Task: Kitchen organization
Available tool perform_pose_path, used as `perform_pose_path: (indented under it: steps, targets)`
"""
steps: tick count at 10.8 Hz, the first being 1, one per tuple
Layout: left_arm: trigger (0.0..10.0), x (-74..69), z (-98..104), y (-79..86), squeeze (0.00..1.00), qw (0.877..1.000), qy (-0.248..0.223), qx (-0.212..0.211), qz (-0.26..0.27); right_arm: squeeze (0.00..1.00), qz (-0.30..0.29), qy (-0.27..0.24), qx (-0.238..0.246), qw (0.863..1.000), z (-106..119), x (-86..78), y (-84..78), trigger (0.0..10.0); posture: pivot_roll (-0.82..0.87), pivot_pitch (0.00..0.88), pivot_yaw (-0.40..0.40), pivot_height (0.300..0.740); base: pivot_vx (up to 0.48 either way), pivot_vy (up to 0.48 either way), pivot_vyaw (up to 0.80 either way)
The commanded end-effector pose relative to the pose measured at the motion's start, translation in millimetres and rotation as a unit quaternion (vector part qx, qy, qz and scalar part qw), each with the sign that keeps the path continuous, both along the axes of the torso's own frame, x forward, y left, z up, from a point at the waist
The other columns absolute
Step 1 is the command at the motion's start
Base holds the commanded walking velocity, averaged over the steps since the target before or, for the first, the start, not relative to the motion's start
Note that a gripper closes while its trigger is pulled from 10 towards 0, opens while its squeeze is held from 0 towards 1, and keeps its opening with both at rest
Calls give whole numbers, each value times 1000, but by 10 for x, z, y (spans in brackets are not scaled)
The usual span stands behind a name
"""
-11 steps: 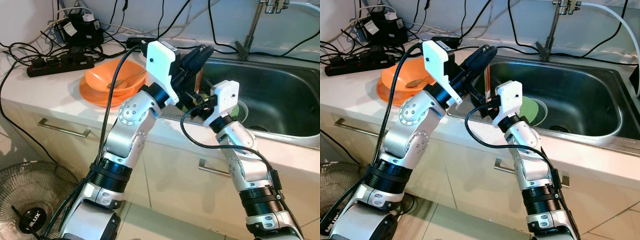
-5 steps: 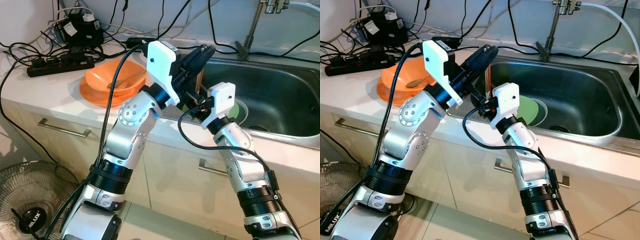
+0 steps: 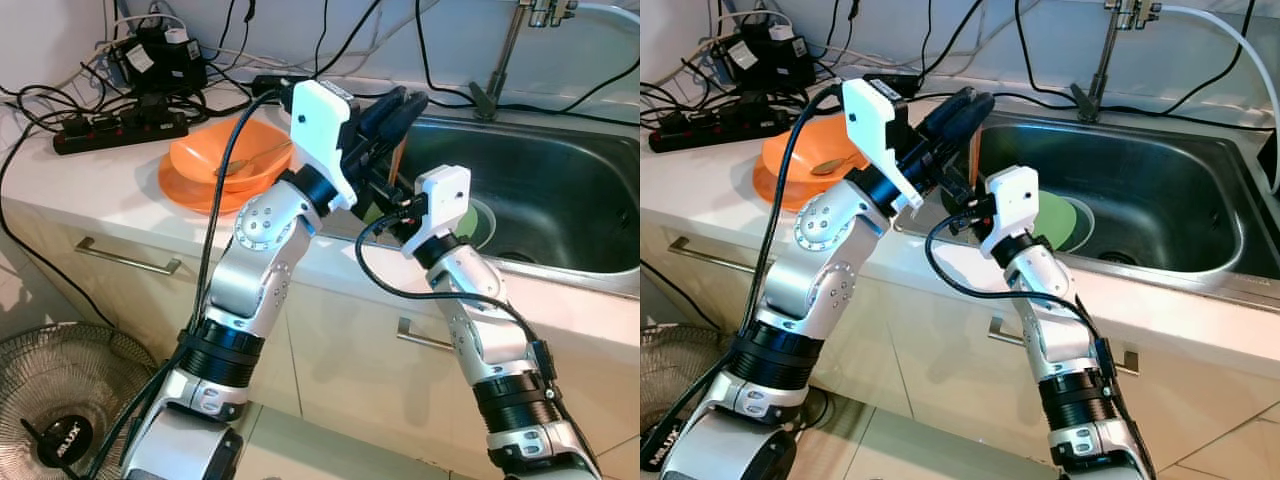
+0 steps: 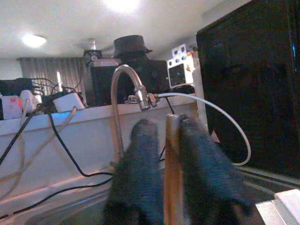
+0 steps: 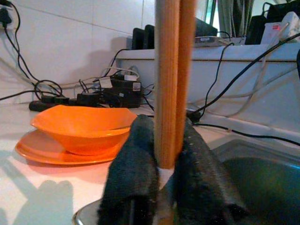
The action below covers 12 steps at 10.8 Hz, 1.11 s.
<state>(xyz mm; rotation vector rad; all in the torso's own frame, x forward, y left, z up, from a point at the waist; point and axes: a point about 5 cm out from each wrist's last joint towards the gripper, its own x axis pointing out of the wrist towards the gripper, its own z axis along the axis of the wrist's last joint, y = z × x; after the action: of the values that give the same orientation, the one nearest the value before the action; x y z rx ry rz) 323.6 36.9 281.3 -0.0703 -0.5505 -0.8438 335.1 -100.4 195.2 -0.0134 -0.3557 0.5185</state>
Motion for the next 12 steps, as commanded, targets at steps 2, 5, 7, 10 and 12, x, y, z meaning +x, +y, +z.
perform_pose_path:
  steps: [2,5,7,10,12]
  targets:
    - [10000,-7,9,34,1000,1000,3,-6,4,0,-4,-9,-2,1000,50,29,6,0,149,19,34,740,0,0,0]
    - [10000,-9,38,110,1000,1000,6,-23,16,0,-21,-6,-3,1000,50,86,-38,0,151,18,31,740,0,0,0]
    - [10000,-36,-41,212,0,999,21,-29,27,0,-67,11,-2,998,21,207,-165,0,164,14,25,740,0,0,0]
    - [10000,-103,-209,344,0,998,51,-19,44,0,-104,15,-2,994,80,359,-249,10000,178,15,17,740,0,0,0]
    - [10000,-133,-336,469,0,995,71,4,71,0,-139,25,-9,990,99,484,-327,10000,191,15,12,740,0,0,0]
